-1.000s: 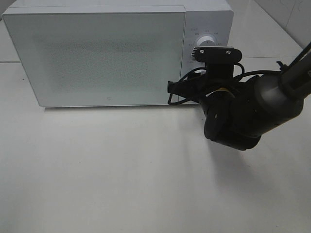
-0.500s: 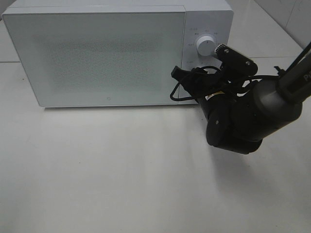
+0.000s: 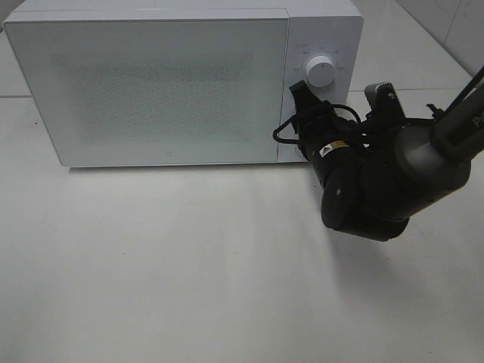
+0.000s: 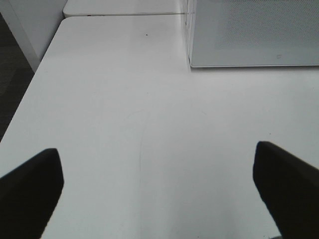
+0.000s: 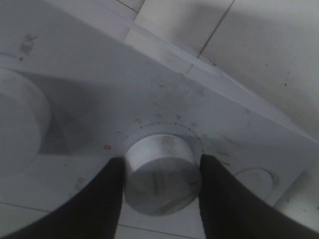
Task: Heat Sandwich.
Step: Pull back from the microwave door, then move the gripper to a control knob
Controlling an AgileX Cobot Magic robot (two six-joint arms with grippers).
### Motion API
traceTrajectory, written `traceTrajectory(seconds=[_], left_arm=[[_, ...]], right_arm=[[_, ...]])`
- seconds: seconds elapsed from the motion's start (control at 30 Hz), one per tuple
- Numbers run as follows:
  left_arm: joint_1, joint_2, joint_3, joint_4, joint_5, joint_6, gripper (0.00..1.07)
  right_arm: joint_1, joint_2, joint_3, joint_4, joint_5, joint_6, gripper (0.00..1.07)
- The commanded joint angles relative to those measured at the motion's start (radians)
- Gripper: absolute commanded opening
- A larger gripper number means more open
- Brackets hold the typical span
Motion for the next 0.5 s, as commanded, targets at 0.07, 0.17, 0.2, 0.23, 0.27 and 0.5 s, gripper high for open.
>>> traceTrajectory(seconds=[0.07,0.17,0.2,0.23,0.27,0.5], left_arm=[[0.001,-0.026,0.004,-0.009,-0.011,-0.006,0.98],[0.001,-0.026,0.004,-0.009,-0.011,-0.006,0.98],[0.001,-0.026,0.004,-0.009,-0.011,-0.006,0.98],[0.001,-0.026,0.004,-0.009,-0.011,-0.006,0.98],[0.001,-0.026,0.004,-0.009,-0.011,-0.006,0.98],[0.001,-0.026,0.004,-0.009,-0.011,-0.006,0.98]], right_arm=[[-0.006,-0.019,-0.024,-0.046,-0.235,0.186,0.08],[-0.006,-0.019,-0.024,-0.019,-0.235,0.288,0.08],[-0.006,-0.019,-0.024,-0.01,-0.235,0.322,0.08],[-0.006,-0.019,-0.024,0.006,-0.232,0.377,0.08],[-0.006,-0.019,-0.024,0.012,-0.232,0.401,0.08],[-0.006,-0.019,-0.024,0.025,-0.227,0.491,0.08]])
